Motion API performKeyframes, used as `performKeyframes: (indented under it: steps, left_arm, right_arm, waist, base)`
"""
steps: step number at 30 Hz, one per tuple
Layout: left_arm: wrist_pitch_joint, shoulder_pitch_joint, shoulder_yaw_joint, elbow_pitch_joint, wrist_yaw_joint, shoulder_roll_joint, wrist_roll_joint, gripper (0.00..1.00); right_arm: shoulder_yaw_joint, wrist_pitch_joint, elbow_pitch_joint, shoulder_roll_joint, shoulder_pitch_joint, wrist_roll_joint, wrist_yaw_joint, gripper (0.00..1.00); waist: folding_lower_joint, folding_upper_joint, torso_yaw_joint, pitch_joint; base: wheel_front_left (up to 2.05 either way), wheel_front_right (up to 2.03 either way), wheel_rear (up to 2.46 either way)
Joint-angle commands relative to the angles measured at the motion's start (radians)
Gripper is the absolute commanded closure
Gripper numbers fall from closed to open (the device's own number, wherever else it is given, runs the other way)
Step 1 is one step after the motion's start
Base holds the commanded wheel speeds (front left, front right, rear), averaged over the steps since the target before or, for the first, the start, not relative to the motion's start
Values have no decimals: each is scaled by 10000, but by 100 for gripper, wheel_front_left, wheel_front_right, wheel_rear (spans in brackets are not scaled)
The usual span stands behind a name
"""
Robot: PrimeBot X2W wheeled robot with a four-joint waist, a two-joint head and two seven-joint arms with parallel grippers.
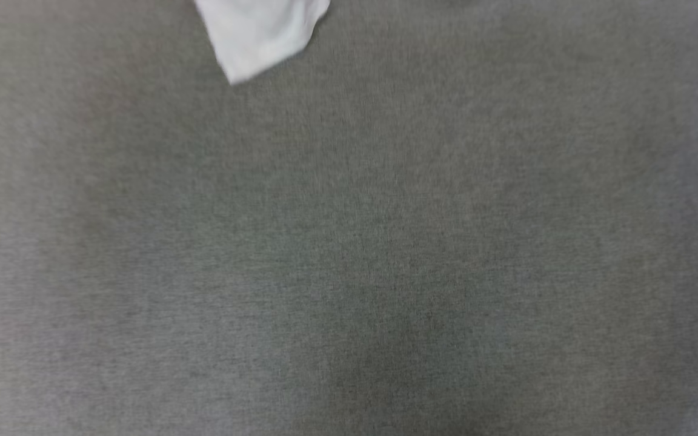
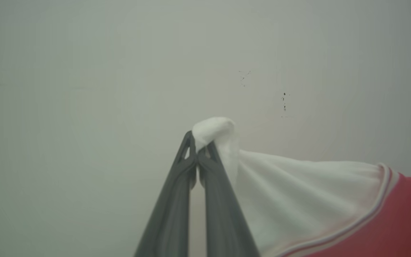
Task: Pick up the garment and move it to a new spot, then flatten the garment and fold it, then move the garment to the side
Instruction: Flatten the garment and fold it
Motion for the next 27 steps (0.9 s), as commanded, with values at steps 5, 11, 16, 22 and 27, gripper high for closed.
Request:
performKeyframes:
  steps: [5, 11, 16, 22, 27]
  left_arm:
    - [105, -1142, 133, -266, 184, 185, 105, 100]
    - [166, -1496, 202, -421, 316, 150, 23, 100]
    - [114, -1300, 251, -407, 404, 127, -105, 100]
    - [-169, -696, 407, -104, 385, -11, -440, 100]
    - [-639, 216, 497, 374, 96, -253, -824, 100]
  right_arm:
    - [110, -457, 204, -193, -1382, -35, -11, 100]
    - [446, -863, 410, -188, -2219, 93, -11, 100]
    - [1010, -1304, 855, -86, -2647, 387, -10, 100]
    - [2023, -1729, 1643, -57, -2775, 890, -10, 100]
    - [2961, -2077, 2141, -221, -2272, 1430, -8, 100]
  waist:
    - [-1, 0, -130, 1826]
    - [-1, 0, -137, 2772]
    - [-1, 0, -157, 3420]
    - [-1, 0, -104, 3637]
    - [-1, 0, 122, 3390]
  base:
    - [0, 0, 0]
    - [0, 0, 0]
    - [0, 0, 0]
    - [0, 0, 0]
    - [0, 0, 0]
